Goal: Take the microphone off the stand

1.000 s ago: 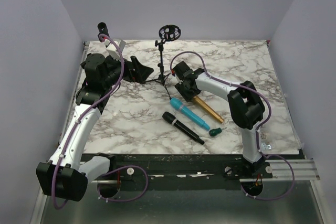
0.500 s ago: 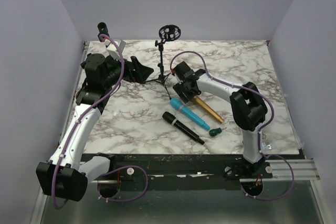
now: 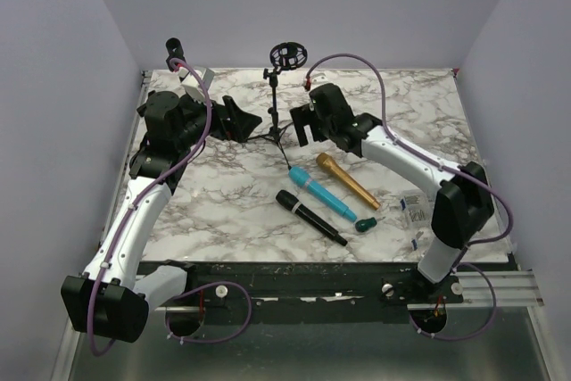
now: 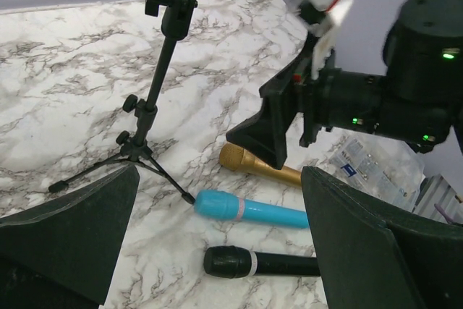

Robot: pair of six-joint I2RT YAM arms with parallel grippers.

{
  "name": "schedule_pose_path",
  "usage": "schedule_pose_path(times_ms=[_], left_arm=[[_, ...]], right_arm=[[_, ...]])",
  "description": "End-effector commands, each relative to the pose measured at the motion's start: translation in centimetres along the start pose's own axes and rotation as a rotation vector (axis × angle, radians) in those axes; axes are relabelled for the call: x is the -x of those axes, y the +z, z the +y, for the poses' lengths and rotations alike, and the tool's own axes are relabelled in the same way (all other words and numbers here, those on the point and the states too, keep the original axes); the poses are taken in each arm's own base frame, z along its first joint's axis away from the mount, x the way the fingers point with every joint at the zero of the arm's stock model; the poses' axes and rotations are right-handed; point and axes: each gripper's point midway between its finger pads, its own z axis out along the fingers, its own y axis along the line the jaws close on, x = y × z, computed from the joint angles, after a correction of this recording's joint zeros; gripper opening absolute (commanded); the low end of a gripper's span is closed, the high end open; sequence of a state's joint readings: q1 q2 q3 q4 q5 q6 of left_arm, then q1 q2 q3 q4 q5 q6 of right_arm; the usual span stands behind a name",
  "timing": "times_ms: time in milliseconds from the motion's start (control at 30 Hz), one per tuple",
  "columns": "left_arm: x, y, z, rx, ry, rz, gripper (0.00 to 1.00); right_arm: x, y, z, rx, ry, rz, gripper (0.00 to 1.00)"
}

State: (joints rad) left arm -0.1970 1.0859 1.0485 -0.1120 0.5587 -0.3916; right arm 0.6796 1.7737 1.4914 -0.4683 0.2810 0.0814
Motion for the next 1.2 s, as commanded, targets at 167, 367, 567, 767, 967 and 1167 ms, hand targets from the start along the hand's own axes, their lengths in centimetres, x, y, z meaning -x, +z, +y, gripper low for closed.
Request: schedule_pose_path(times_ms=[167, 367, 567, 767, 967, 1167], left_arm=[[0.7, -0.7, -0.4, 0.009, 0.024, -0.036, 0.97], [1.2, -1.2, -0.7, 0.016, 0.032, -0.056, 0.97], [1.6, -1.7, -0.8, 0.032, 0.044, -0.076, 0.97], [2.2, -2.5, -0.3, 0.087, 0.054, -0.109, 0.97], [2.9, -4.0, 1.3, 0.212, 0.063, -0.165, 0.97], [3.5, -5.2, 2.0, 0.282, 0.083, -0.211, 0.97]], right_arm=[[10.5, -5.6, 5.7, 0.037, 0.362, -0.624, 1.00], [12.3, -5.9, 6.4, -0.195, 0.450, -0.790, 0.91], [12.9, -3.0, 6.0, -0.388, 0.491, -0.831, 0.90], [13.8, -2.2, 5.1, -0.530, 0.470, -0.891, 0.92], [14.6, 0.3, 5.5, -0.541, 0.417, -0.888, 0.88], [14.8, 3.0, 5.5, -0.455, 0.395, -0.846, 0.71]])
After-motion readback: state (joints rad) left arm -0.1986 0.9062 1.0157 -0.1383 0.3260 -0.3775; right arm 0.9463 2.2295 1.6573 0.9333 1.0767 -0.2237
